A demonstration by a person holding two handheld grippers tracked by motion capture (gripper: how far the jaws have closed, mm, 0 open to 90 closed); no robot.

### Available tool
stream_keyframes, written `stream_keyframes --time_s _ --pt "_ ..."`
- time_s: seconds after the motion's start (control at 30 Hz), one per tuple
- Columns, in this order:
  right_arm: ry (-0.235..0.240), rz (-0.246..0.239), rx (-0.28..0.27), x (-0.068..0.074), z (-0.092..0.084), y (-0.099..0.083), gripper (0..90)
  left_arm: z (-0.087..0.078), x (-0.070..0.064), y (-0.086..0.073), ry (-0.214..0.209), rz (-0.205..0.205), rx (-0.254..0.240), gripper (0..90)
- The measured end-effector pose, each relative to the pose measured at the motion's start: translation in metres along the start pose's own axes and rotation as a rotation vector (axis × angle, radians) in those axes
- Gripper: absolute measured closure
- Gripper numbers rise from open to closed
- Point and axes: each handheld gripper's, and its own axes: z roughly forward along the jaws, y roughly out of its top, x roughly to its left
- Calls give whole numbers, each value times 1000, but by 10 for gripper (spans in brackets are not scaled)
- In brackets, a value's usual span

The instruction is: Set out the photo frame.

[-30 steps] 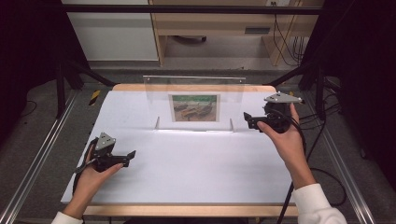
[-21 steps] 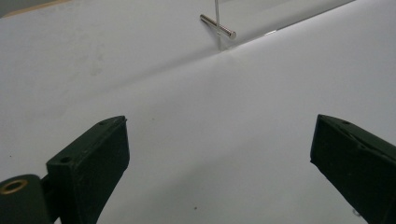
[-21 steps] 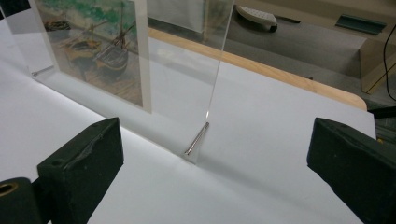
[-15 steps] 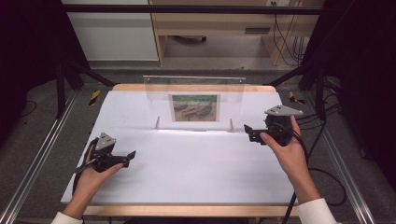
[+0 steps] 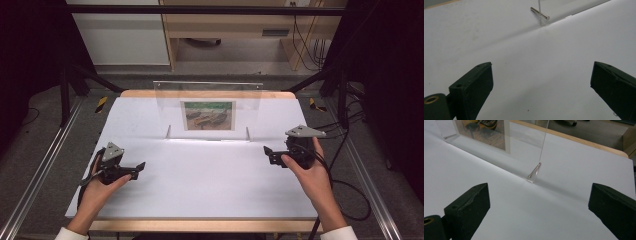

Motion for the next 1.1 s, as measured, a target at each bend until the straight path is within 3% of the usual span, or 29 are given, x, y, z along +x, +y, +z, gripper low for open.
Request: stream_keyframes --time_s 0.4,0.87,1.1 --pt "10 5 54 7 6 -37 47 -2 0 -2 5 7 9 41" --pt "36 53 80 16 35 -67 68 -6 6 -6 23 -8 13 37" --pt "36 -3 70 22 44 -81 82 -8 9 -8 32 -27 13 38"
